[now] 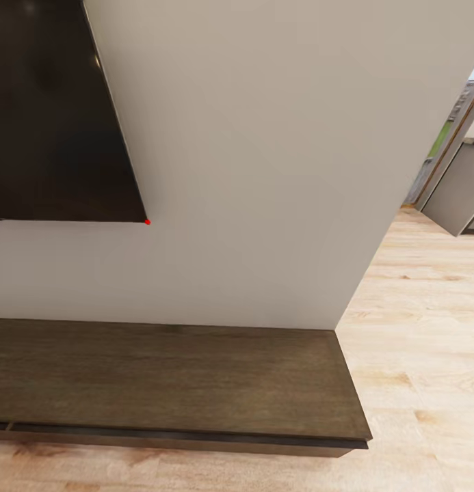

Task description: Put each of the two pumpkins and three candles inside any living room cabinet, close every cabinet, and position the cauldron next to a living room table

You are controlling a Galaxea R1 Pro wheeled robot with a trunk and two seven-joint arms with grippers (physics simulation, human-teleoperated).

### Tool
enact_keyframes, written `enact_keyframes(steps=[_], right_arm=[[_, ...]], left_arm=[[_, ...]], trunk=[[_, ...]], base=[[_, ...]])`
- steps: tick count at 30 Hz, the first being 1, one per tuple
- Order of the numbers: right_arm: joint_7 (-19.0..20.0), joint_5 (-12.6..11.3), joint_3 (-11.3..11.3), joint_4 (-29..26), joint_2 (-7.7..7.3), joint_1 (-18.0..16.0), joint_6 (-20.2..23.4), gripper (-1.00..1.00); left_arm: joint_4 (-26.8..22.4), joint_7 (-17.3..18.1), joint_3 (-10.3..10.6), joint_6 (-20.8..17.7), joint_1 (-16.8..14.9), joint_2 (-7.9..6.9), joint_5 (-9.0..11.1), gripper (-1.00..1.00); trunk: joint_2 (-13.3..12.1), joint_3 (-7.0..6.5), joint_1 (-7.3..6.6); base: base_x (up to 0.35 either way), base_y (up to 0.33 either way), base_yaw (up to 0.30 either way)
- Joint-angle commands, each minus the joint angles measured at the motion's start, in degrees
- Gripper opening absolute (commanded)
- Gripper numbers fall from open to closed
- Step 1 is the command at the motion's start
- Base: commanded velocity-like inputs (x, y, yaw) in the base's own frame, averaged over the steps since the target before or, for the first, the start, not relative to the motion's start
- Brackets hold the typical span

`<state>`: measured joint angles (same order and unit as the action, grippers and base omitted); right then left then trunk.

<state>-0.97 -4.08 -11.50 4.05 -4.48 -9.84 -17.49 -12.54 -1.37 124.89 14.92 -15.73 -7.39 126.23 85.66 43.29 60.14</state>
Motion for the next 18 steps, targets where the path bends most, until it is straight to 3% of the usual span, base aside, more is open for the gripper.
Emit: enact_keyframes(steps=[1, 12, 18], right_arm=[[0.00, -0.05, 0.03, 0.00, -0.02, 0.00, 0.00, 1.00], [0.00, 0.15, -0.01, -0.01, -0.19, 0.00, 0.00, 1.00], [0.00, 0.05, -0.02, -0.01, -0.12, 0.00, 0.00, 1.00]], left_arm=[[0.06, -0.01, 0.00, 0.01, 0.00, -0.01, -0.01, 1.00], [0.31, -0.04, 0.11, 0.10, 0.00, -0.37, -0.13, 1.00], [0.25, -0.04, 0.03, 0.11, 0.00, 0.13, -0.12, 1.00]], trunk=[[0.00, 0.00, 0.00], [0.00, 0.00, 0.00], [0.00, 0.00, 0.00]], base=[[0.000, 0.000, 0.000], [0.000, 0.000, 0.000], [0.000, 0.000, 0.000]])
